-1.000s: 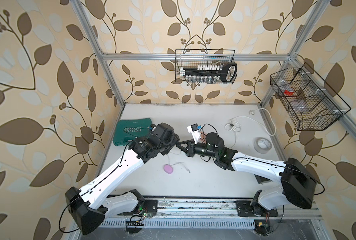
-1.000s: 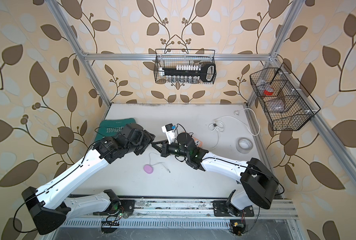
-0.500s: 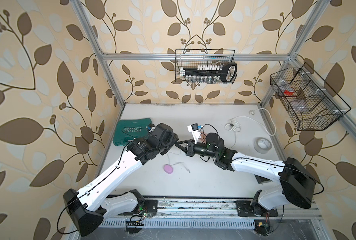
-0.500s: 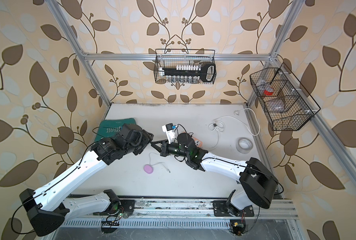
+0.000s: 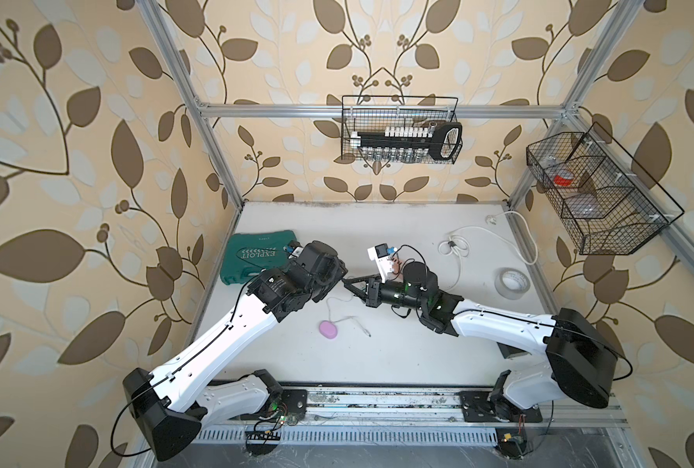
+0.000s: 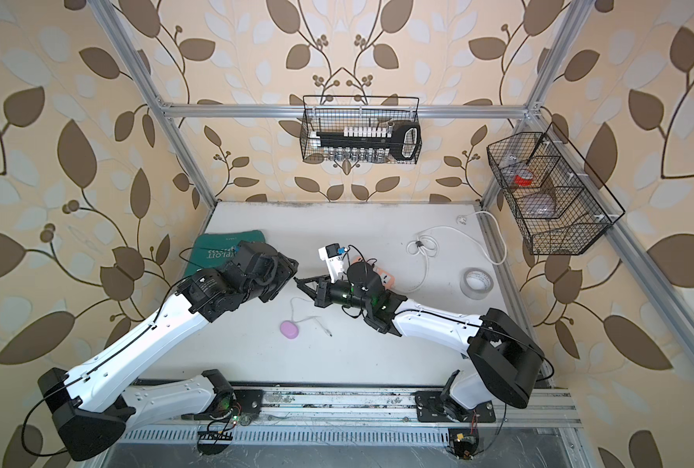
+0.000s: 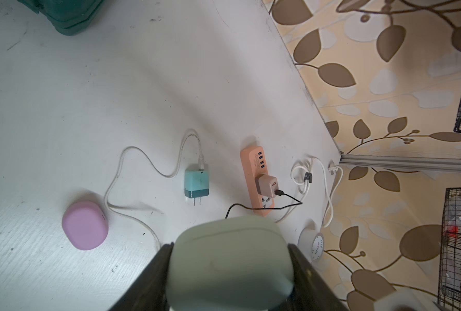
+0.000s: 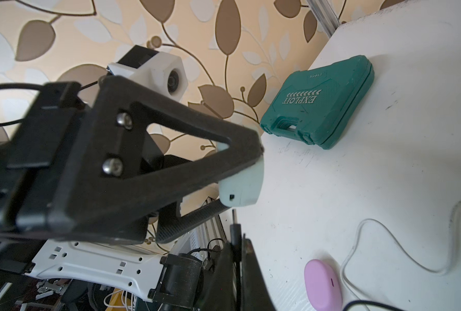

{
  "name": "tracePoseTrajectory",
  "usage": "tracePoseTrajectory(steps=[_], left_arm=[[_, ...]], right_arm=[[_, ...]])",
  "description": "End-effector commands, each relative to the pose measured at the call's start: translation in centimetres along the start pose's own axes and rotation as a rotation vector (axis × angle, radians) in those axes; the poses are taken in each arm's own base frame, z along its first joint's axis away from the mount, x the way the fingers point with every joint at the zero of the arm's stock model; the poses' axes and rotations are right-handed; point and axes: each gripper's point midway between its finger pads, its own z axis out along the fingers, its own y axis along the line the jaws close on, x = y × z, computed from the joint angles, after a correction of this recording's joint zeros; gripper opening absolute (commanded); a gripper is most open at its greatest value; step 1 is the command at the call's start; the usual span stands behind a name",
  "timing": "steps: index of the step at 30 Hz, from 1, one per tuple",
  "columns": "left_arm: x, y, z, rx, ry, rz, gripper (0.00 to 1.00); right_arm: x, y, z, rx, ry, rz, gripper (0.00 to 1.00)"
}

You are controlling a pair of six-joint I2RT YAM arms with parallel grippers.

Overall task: Charge the bluetooth headset
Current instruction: Insert the charging cable into the bluetooth headset.

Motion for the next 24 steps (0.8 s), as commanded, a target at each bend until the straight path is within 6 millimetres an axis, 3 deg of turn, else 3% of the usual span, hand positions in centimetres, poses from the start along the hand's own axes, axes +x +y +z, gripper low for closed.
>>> tracePoseTrajectory(steps=[1,24], left_arm=[[-0.19,-0.72,-0.99,0.039,-0.013,0.02,0.38],[0.45,-1.12,-1.12,0.062,0.017,0.024,0.37]], right_arm=[[-0.76,0.99,-0.3,-0.021,-0.026,-0.013,0.08],[-1.53,1.42,0.65,-0.03,-0.03,-0.03,0.07]])
